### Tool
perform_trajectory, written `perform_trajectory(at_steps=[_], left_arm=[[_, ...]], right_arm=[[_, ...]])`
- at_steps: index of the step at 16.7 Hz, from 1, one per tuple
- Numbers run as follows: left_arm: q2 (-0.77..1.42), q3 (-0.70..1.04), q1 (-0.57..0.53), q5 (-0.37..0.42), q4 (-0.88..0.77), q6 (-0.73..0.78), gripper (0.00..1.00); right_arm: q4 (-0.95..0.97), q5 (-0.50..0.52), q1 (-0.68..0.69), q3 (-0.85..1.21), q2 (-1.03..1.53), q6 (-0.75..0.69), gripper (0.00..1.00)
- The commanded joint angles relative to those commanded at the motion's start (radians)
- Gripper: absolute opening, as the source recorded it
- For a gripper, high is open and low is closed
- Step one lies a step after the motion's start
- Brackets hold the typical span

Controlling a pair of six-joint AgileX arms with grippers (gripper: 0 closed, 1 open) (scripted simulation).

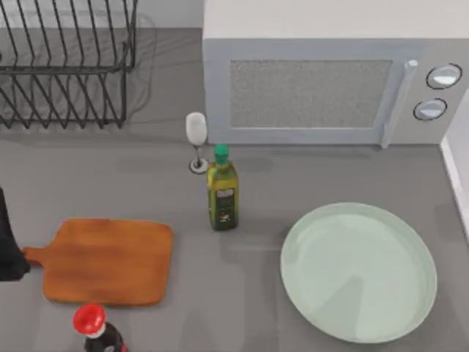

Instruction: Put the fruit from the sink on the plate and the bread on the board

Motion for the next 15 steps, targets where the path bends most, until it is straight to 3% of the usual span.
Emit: perform_trajectory(at_steps=[8, 15], left_arm=[[0.0, 0.0, 0.0, 0.0, 0.0, 0.0, 1.0], [0.0, 0.0, 0.0, 0.0, 0.0, 0.0, 1.0]], right_arm=[[-0.392, 0.001, -0.109, 0.568, 0.838, -0.102, 1.0], [-0.619, 0.001, -0.172, 0.898, 1.284, -0.161, 1.0]])
